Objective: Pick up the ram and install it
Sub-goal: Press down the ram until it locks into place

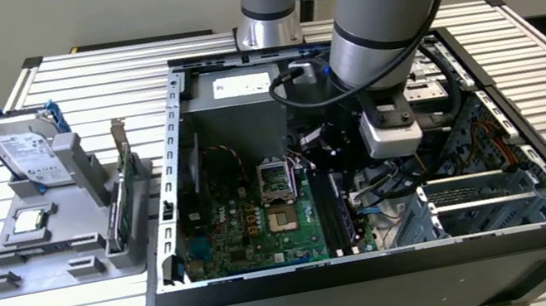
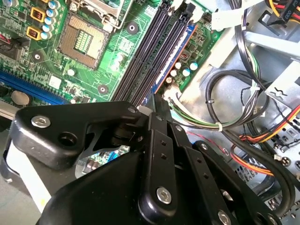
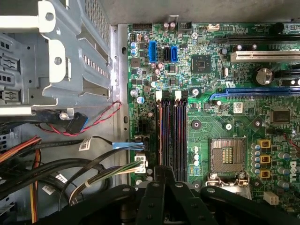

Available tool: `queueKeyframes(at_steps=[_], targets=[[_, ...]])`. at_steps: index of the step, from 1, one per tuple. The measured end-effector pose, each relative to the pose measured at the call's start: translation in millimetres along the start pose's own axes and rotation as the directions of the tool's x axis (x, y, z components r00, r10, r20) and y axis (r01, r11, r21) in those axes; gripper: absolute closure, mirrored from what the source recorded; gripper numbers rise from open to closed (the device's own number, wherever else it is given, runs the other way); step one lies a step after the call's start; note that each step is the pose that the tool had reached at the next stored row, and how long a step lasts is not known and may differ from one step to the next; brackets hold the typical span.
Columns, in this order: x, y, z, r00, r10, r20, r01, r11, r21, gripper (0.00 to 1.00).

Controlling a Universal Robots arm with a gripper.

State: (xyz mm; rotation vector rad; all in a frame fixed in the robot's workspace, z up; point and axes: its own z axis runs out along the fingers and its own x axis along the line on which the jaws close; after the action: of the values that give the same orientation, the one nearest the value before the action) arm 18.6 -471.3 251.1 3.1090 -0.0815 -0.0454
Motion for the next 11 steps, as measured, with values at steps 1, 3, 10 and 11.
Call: queueKeyframes(at_steps=[1, 3, 10, 11], targets=[[0.0, 0.4, 0.0, 1.0000, 0.000, 0.0000, 0.000, 1.0000, 0.0008, 1.00], [0.0, 0.5, 0.0, 1.0000, 0.000, 0.0000, 0.000, 1.0000, 0.0009, 1.00], [0.0, 0.5, 0.0, 1.0000, 0.000, 0.0000, 0.000, 1.0000, 0.0010, 1.00], [0.0, 0.5, 0.0, 1.0000, -0.001, 0.0000, 0.001, 1.0000, 0.0011, 1.00]])
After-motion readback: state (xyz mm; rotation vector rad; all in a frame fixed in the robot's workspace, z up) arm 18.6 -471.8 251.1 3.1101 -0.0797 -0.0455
